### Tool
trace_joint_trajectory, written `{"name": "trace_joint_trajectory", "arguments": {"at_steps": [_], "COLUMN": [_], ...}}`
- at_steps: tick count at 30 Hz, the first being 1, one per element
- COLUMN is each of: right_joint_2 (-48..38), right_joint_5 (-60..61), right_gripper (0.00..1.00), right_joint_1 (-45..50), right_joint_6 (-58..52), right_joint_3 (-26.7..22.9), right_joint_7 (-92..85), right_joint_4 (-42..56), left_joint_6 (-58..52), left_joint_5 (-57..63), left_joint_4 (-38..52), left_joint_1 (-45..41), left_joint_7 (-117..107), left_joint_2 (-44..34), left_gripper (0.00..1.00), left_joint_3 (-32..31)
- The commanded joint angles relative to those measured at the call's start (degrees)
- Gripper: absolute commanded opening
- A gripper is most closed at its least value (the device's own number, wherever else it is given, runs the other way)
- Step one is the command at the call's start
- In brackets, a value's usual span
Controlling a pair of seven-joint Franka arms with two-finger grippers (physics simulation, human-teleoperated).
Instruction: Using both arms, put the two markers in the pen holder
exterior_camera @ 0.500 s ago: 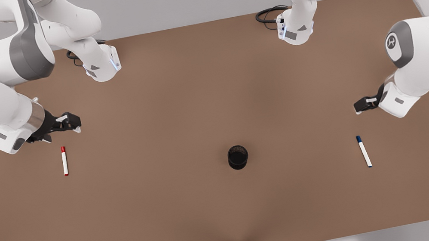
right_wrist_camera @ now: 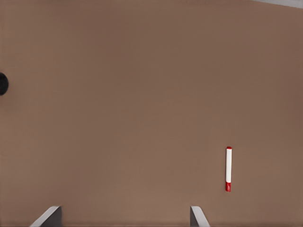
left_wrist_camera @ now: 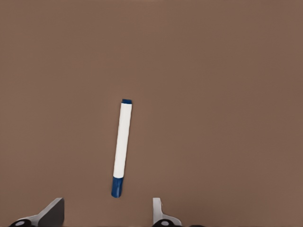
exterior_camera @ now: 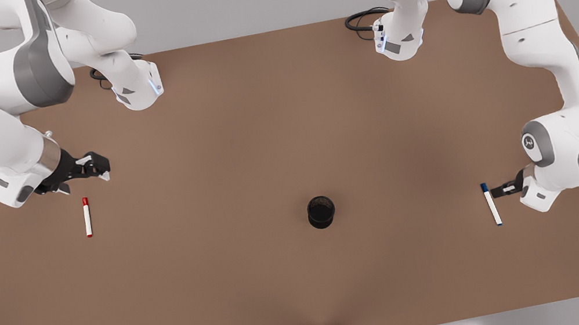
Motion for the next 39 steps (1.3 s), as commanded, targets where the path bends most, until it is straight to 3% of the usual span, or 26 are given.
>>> {"name": "trace_joint_trajectory", "arguments": {"at_steps": [1,6,11,14,18,20,25,30,35,39], "right_joint_2": [0.0,4.1,21.0,24.6,24.7,23.0,24.9,24.2,24.8,25.3], "right_joint_5": [0.0,-0.5,-0.9,-3.7,-3.8,-3.9,-3.8,-5.2,-5.1,-5.1], "right_gripper": [1.00,1.00,1.00,1.00,1.00,1.00,1.00,1.00,1.00,0.71], "right_joint_1": [-0.3,-1.9,-1.3,-7.5,-14.7,-16.7,-24.0,-26.9,-27.6,-27.6], "right_joint_6": [-0.7,2.5,22.2,26.8,32.6,40.8,44.9,56.5,57.3,57.4], "right_joint_3": [-0.2,-0.2,0.2,-0.1,0.0,0.0,0.1,0.2,0.2,0.2], "right_joint_7": [-3.8,-1.5,3.2,-2.2,-10.4,-13.3,-23.7,-28.2,-29.0,-29.1], "right_joint_4": [0.0,-0.4,-0.8,-4.1,-10.9,-18.4,-21.6,-32.3,-33.3,-33.3], "left_joint_6": [9.6,10.9,14.6,15.5,16.0,16.1,16.2,16.2,16.2,16.3], "left_joint_5": [0.1,-0.1,-0.3,-0.3,-0.2,-0.1,0.2,0.2,0.1,0.1], "left_joint_4": [0.0,-0.3,-0.4,-0.3,-0.2,0.1,0.5,0.5,0.5,0.5], "left_joint_1": [0.2,0.6,-0.3,-0.4,-0.4,-0.4,-0.4,-0.4,-0.4,-0.5], "left_joint_7": [7.3,7.1,5.9,5.6,5.7,5.7,5.8,5.9,5.7,5.6], "left_joint_2": [1.8,4.5,6.8,7.6,8.0,8.4,9.1,9.1,9.4,9.5], "left_gripper": [0.91,0.68,0.65,0.62,0.59,0.58,0.51,0.42,0.38,0.34], "left_joint_3": [0.0,0.0,-0.1,-0.2,-0.1,-0.1,-0.2,-0.1,-0.2,-0.2]}}
